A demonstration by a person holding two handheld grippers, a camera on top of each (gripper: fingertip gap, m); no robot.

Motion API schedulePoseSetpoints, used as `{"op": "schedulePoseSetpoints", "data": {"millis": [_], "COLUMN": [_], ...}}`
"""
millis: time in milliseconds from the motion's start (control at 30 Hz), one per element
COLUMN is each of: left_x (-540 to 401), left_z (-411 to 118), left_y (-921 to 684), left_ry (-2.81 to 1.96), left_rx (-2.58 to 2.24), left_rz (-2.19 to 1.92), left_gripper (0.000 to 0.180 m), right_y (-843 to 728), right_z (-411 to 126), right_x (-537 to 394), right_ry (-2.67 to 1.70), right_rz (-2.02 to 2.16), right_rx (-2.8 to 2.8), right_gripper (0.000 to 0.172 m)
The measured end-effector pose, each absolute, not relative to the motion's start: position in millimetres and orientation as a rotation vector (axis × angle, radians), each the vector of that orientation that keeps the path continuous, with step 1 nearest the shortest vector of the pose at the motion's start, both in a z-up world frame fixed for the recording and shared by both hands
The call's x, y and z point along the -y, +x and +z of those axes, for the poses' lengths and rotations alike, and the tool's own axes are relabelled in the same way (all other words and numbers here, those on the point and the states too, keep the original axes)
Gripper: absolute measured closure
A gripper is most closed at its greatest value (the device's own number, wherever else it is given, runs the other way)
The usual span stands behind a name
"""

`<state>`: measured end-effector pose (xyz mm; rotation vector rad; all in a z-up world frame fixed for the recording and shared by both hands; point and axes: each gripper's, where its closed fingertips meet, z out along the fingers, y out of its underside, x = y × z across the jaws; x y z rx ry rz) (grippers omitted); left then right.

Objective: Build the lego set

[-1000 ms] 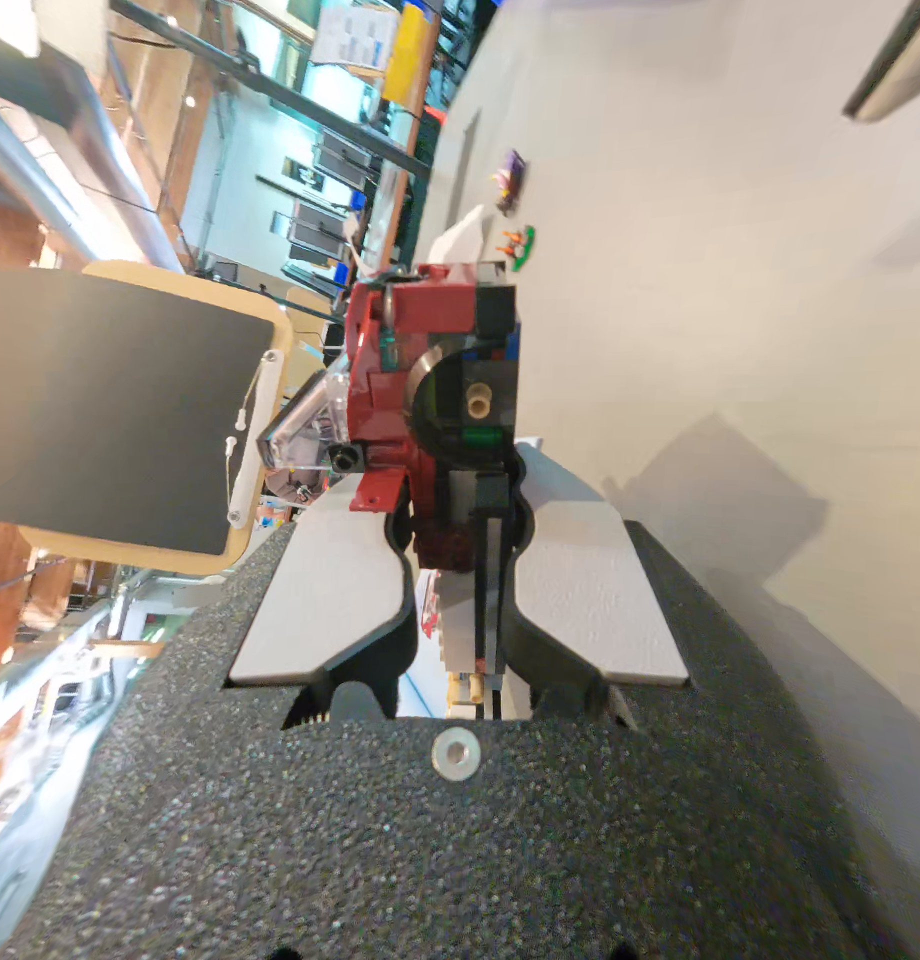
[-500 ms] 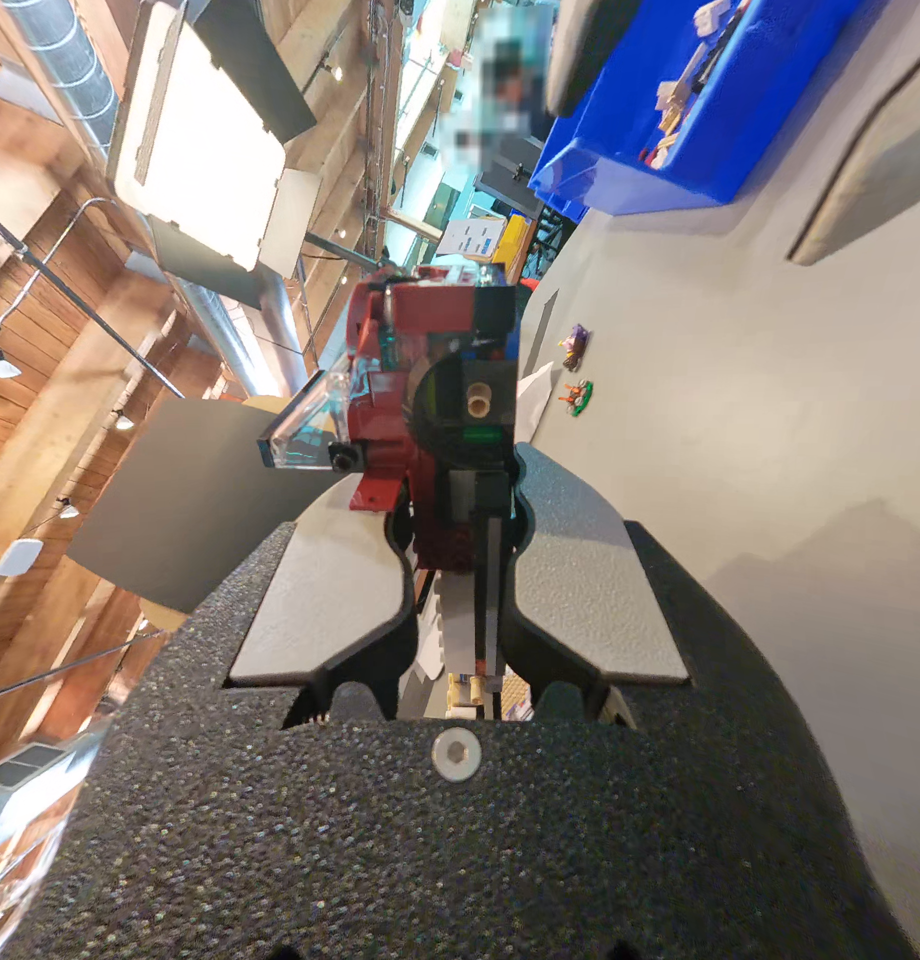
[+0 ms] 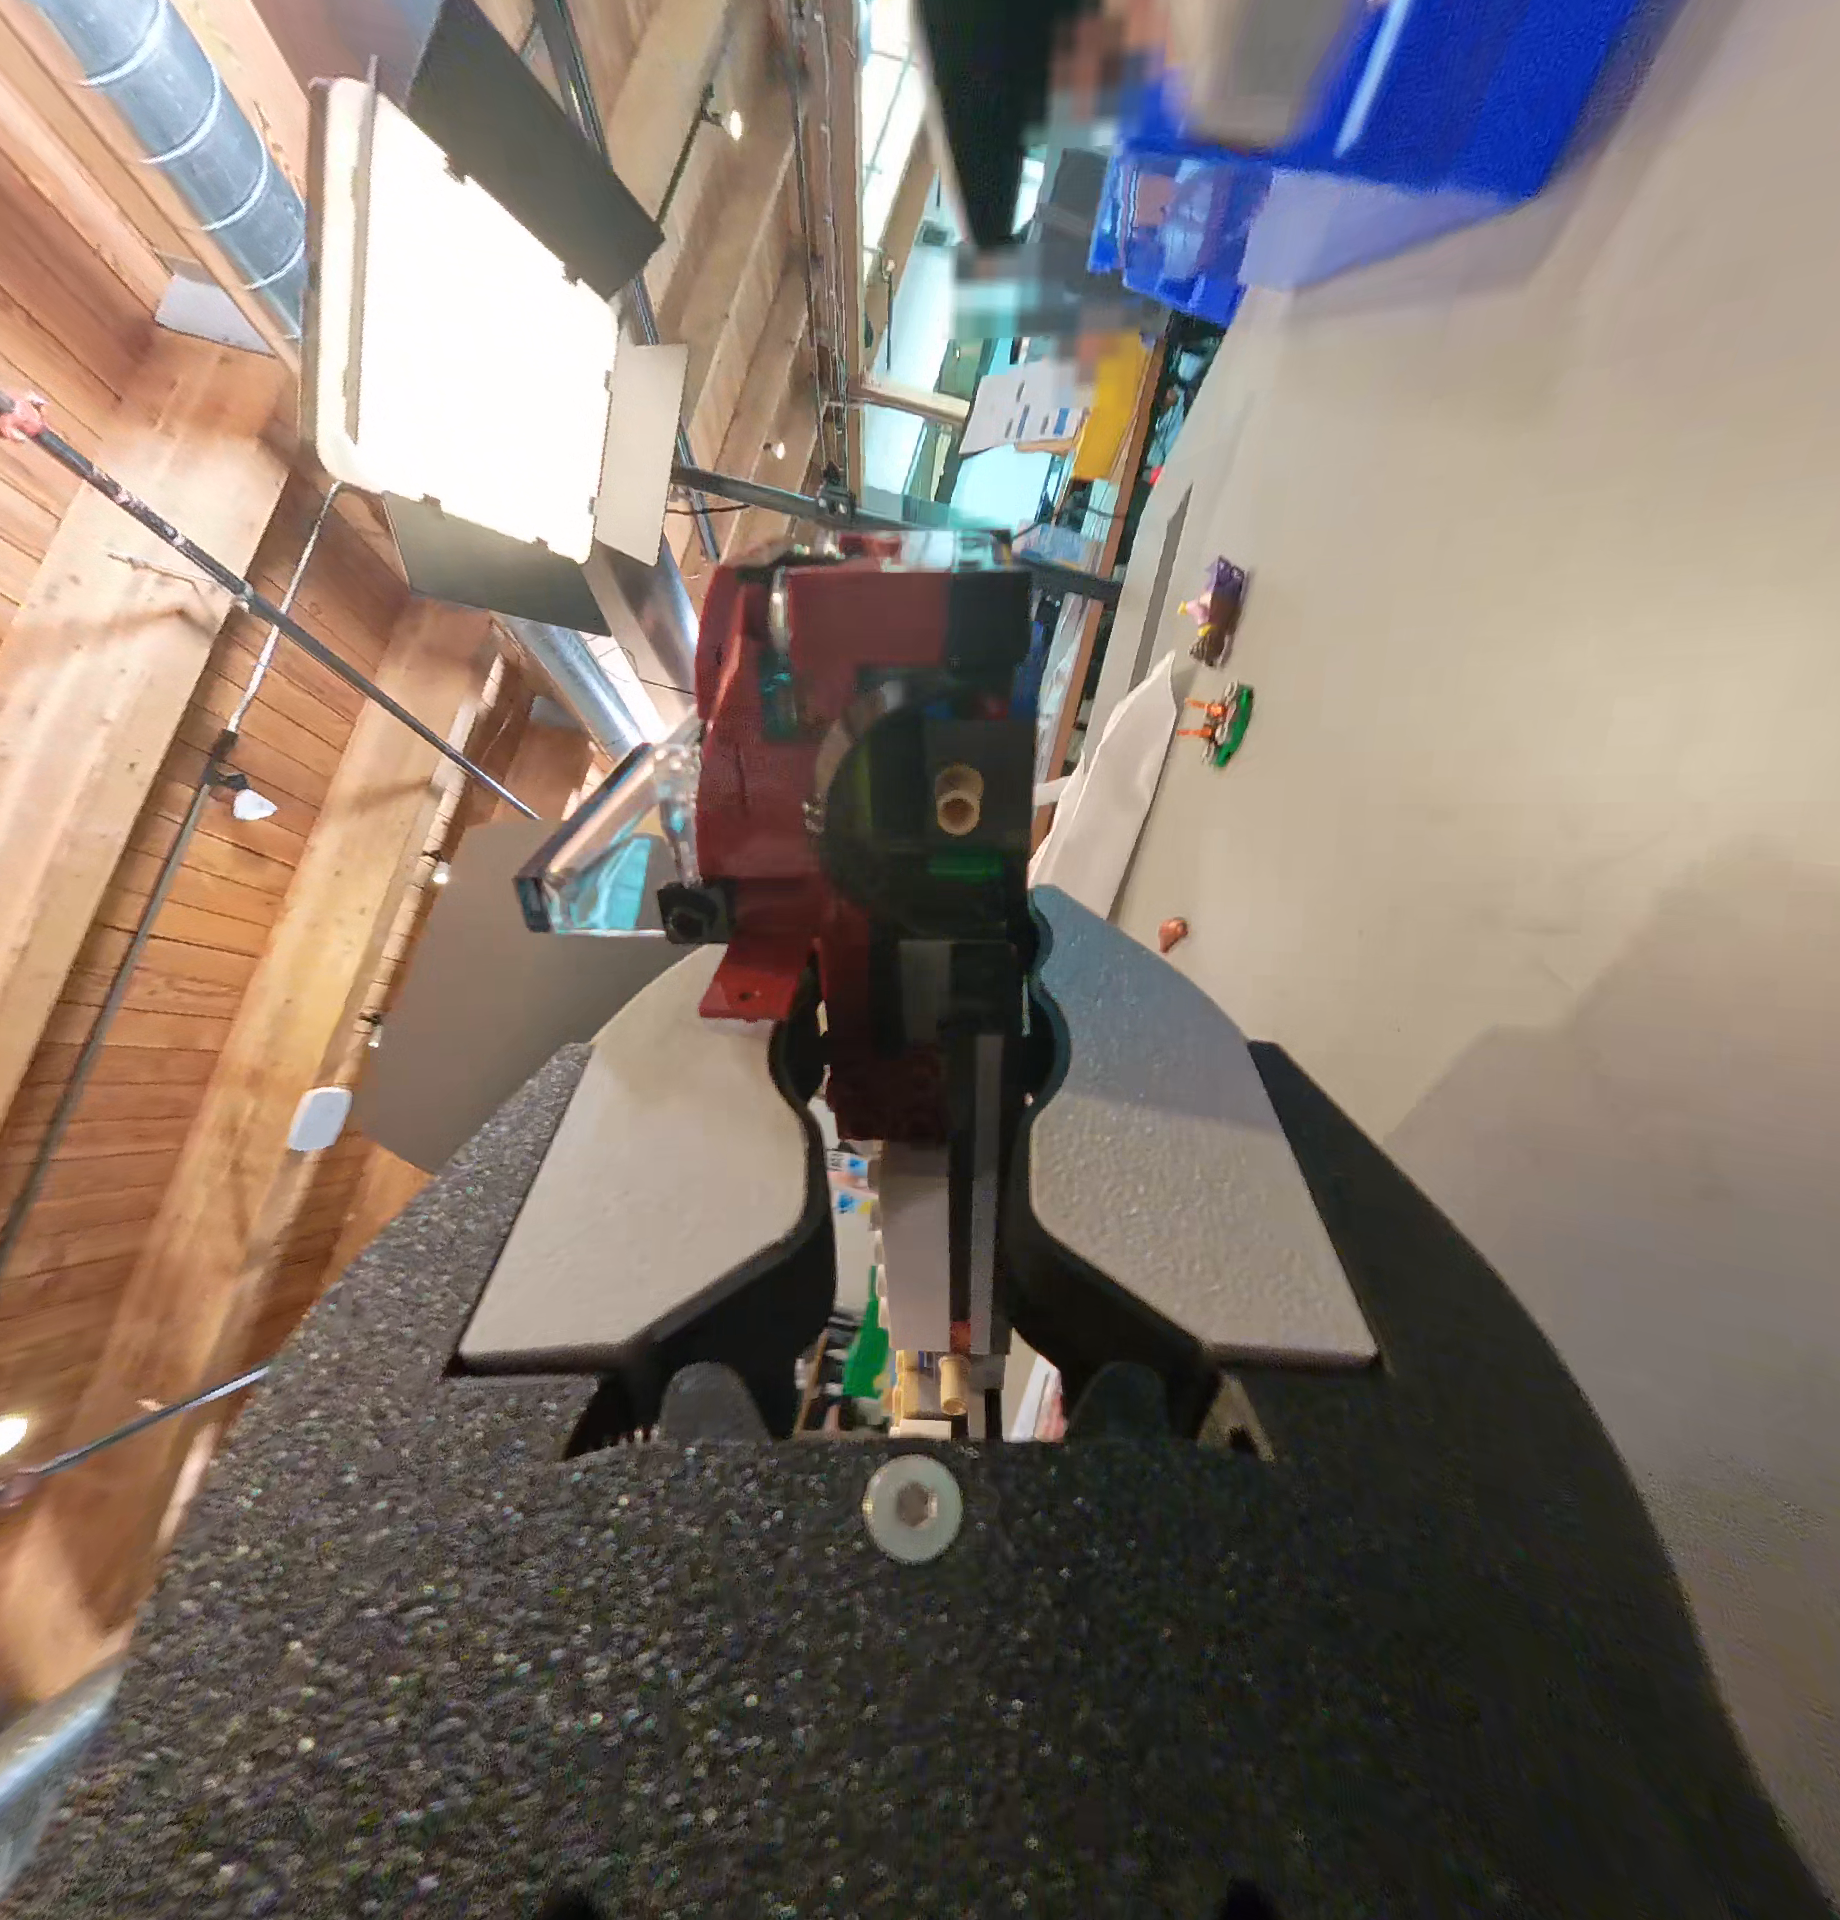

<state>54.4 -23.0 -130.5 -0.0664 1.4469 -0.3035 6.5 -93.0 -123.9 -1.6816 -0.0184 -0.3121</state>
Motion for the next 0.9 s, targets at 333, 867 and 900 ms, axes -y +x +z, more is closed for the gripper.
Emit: {"op": "schedulePoseSetpoints", "data": {"millis": [333, 867, 900], "left_x": [35.4, -20.4, -22.9], "left_z": [-148.3, -186.5, -186.5], "left_y": [58.4, -3.4, -6.6], "left_ry": [0.061, -0.108, -0.127], "left_rx": [-1.480, -1.707, -1.715], "left_rz": [-0.162, 0.108, 0.104], "left_gripper": [0.146, 0.143, 0.143], "right_y": [21.0, -20.7, -23.4], "right_z": [-143.4, -177.9, -177.4], "right_x": [69.7, 6.6, 4.0], "right_ry": [-1.845, -2.108, -2.105], "right_rz": [-0.139, 0.174, 0.203], "right_rx": [-0.106, 0.211, 0.227], "right_gripper": [0.103, 0.115, 0.115]}}
